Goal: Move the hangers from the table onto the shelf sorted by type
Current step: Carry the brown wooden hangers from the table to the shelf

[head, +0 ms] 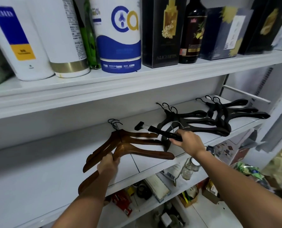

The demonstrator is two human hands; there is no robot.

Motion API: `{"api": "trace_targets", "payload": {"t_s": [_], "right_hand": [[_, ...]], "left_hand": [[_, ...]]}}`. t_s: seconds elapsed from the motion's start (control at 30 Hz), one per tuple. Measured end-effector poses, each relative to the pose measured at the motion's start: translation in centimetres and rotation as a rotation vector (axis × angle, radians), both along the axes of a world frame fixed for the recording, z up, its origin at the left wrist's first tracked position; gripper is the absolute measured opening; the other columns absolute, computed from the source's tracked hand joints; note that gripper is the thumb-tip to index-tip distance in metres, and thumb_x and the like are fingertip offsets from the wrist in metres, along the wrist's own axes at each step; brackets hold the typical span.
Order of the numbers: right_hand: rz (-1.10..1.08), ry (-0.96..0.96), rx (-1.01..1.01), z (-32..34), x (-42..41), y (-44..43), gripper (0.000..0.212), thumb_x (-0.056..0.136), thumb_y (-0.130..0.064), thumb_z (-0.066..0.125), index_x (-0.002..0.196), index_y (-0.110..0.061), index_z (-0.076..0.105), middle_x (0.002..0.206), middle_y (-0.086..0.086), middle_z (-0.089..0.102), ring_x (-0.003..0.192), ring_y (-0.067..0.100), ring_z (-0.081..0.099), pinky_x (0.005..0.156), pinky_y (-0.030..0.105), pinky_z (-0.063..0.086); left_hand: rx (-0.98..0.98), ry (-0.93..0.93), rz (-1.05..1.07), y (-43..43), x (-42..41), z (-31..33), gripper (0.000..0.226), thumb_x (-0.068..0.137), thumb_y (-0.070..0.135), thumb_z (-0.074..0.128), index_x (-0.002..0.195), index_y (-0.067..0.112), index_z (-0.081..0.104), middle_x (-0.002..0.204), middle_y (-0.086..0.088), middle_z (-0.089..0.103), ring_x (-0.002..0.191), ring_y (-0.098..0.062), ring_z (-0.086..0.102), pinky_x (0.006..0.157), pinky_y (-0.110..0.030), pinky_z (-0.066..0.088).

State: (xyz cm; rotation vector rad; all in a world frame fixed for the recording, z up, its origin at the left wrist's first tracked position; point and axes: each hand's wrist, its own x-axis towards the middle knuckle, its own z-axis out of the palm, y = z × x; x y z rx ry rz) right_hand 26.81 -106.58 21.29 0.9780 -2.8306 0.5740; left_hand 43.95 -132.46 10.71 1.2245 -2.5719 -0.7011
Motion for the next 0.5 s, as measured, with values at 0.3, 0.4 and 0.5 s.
{"api": "trace_targets", "payload": {"t_s": [0.3,0.4,0.5], "right_hand": [[0.06,0.016,0.007,-1.0,-0.6,-2.8,0.038,0.087,-0.052,0.06,0.104,-0.018,0.064,0.086,0.002,0.067,0.082,0.023,0.064,0.063,0.029,0.044],[0.071,0.002,0.023,-1.3,-0.6,-3.0,0.037,0.087,-0.051,0.06,0.106,-0.019,0.063,0.085,0.001,0.067,0.08,0.022,0.064,0.061,0.027,0.041],[0.062,-0.016,0.029,-1.6,-0.8,-2.7,0.035,0.088,-0.05,0.06,0.105,-0.02,0.063,0.086,0.002,0.067,0.082,0.022,0.064,0.063,0.028,0.044]], "left_hand": [[-0.093,-0.006,-0.036,-0.5,-1.1,-0.5,0.027,0.092,0.04,0.053,0.104,0.016,0.058,0.102,-0.001,0.061,0.096,-0.018,0.06,0.082,-0.032,0.05],[-0.112,0.006,-0.032,-0.6,-1.2,-0.9,0.029,0.093,0.039,0.053,0.11,0.016,0.057,0.109,-0.002,0.057,0.102,-0.019,0.058,0.084,-0.032,0.049],[-0.121,0.01,-0.037,-0.5,-1.0,-1.7,0.03,0.094,0.038,0.051,0.113,0.015,0.056,0.109,-0.003,0.057,0.101,-0.02,0.058,0.084,-0.034,0.052]]}}
